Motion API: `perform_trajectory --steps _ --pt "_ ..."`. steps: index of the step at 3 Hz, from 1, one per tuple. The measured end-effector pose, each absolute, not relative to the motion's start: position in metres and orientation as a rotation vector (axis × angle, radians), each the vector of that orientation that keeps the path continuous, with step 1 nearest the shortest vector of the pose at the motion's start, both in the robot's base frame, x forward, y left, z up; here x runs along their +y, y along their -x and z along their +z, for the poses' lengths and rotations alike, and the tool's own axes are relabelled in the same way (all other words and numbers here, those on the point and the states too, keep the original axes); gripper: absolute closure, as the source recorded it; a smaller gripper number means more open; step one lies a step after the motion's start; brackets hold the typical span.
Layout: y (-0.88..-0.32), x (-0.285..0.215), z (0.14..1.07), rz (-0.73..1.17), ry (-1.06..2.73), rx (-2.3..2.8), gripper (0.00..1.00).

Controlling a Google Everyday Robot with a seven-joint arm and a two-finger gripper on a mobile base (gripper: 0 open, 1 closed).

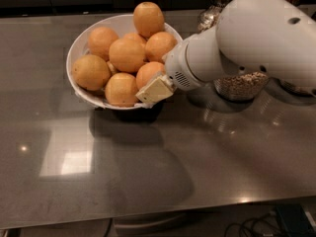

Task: Pick orange from white bowl

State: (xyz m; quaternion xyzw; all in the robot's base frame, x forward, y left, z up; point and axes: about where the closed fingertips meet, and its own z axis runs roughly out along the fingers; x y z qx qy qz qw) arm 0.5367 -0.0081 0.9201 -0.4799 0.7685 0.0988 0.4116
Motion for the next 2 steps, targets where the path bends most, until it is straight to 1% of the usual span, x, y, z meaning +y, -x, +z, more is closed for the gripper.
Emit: perform_trajectory --steps 1,2 --pt "-0.5354 0.0009 0.9133 0.29 1.233 1.935 0.28" --pt "-0.5358 0.005 0.9072 0.305 1.241 1.944 0.47"
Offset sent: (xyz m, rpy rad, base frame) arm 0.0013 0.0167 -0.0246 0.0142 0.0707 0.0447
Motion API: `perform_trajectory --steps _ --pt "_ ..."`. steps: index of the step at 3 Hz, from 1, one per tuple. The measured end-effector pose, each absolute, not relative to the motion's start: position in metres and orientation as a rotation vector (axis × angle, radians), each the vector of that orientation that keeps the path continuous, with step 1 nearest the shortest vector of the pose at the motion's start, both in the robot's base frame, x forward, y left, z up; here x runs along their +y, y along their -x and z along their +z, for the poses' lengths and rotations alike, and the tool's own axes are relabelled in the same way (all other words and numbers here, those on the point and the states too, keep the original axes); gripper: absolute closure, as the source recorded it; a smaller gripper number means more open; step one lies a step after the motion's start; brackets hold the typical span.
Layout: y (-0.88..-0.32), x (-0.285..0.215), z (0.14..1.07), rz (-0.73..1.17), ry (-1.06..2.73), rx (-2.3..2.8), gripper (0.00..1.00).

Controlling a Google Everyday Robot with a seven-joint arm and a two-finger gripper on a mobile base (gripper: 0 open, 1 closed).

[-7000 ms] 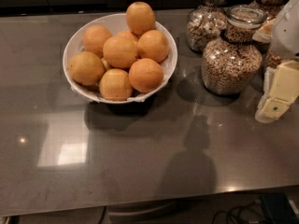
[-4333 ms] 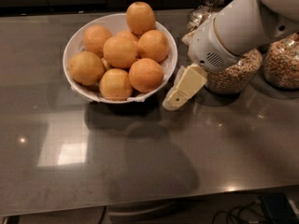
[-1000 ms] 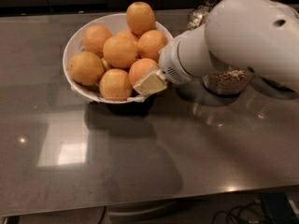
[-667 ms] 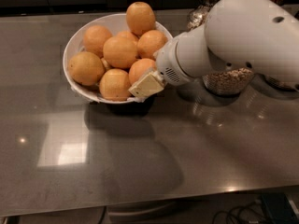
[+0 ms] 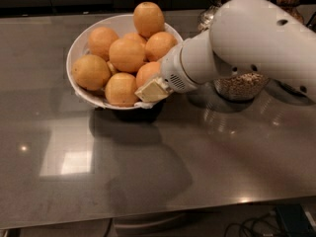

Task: Pick orange from white bowl

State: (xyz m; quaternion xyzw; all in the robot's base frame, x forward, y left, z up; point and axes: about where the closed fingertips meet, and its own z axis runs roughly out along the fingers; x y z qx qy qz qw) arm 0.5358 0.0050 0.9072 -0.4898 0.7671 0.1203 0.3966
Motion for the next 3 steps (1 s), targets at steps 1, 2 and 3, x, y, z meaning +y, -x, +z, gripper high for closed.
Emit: perform_trajectory --steps 1,2,3 --pt "-0.5364 0.0049 0.9041 0.309 1.239 1.949 0.69" --pt "-0.5364 0.0049 0.9041 0.309 1.239 1.949 0.94" --pt "-0.5364 0.005 0.9041 0.309 1.239 1.949 1.0"
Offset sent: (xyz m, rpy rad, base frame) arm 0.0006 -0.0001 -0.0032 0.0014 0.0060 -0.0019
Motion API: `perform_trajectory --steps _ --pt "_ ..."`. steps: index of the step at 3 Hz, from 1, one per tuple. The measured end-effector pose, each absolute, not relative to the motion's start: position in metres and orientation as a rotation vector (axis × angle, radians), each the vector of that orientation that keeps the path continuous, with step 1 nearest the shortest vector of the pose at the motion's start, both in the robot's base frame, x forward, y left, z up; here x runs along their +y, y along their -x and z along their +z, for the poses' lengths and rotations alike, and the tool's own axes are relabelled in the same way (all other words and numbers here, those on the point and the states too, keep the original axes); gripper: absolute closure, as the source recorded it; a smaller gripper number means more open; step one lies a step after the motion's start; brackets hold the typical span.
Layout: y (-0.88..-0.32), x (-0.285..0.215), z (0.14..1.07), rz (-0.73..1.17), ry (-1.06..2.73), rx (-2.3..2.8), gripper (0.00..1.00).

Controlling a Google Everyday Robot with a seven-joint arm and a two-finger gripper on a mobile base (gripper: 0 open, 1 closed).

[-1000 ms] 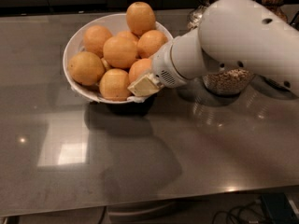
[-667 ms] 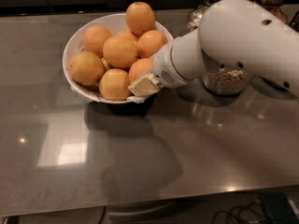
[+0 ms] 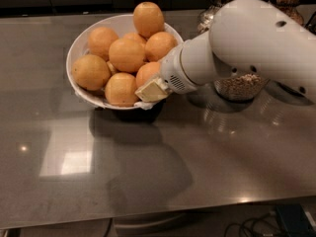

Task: Pick orange from white bowl

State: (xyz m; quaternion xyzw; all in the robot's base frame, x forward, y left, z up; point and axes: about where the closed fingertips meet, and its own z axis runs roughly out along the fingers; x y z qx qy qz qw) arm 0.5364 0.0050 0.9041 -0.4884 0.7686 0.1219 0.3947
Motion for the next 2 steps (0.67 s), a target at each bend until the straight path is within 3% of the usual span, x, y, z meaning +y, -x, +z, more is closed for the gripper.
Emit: perform_trajectory --steps 2 --pt "-0.5363 0.0049 0.9076 0.309 1.239 1.949 1.0"
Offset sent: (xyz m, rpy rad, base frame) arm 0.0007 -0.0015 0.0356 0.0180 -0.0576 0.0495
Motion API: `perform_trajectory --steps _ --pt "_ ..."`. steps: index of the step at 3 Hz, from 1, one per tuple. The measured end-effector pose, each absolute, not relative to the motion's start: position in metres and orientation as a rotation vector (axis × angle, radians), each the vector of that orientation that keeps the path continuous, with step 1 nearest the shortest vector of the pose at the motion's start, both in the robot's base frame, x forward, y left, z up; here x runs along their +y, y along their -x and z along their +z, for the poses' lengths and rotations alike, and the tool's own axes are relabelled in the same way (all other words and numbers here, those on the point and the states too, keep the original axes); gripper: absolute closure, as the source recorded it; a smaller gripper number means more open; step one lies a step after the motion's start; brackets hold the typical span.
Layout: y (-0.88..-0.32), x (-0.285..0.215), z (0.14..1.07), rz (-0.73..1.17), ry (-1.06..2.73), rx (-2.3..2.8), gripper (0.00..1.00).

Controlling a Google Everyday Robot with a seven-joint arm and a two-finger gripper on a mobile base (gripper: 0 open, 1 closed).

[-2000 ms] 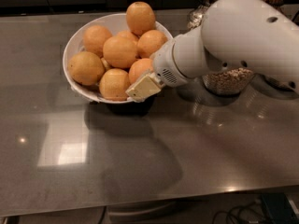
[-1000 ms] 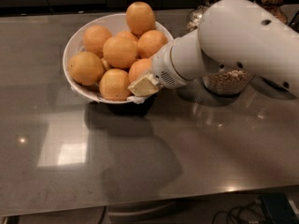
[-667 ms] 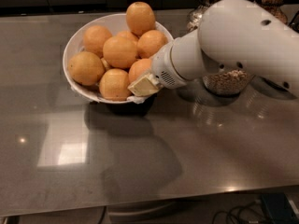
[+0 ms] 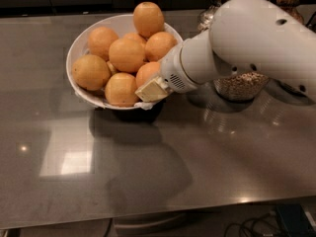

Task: Pick orange from white bowl

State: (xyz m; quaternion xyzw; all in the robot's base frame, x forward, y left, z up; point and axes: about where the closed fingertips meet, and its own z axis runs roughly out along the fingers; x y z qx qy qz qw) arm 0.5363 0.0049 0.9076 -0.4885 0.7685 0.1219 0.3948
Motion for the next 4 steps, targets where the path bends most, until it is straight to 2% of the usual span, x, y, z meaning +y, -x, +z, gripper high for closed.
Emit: perform_trajectory --steps 2,4 --pt "-0.514 -0.01 1.027 0.272 1.398 1.695 1.0" --pt "-0.494 0.009 1.061 0.335 1.64 1.525 1.0"
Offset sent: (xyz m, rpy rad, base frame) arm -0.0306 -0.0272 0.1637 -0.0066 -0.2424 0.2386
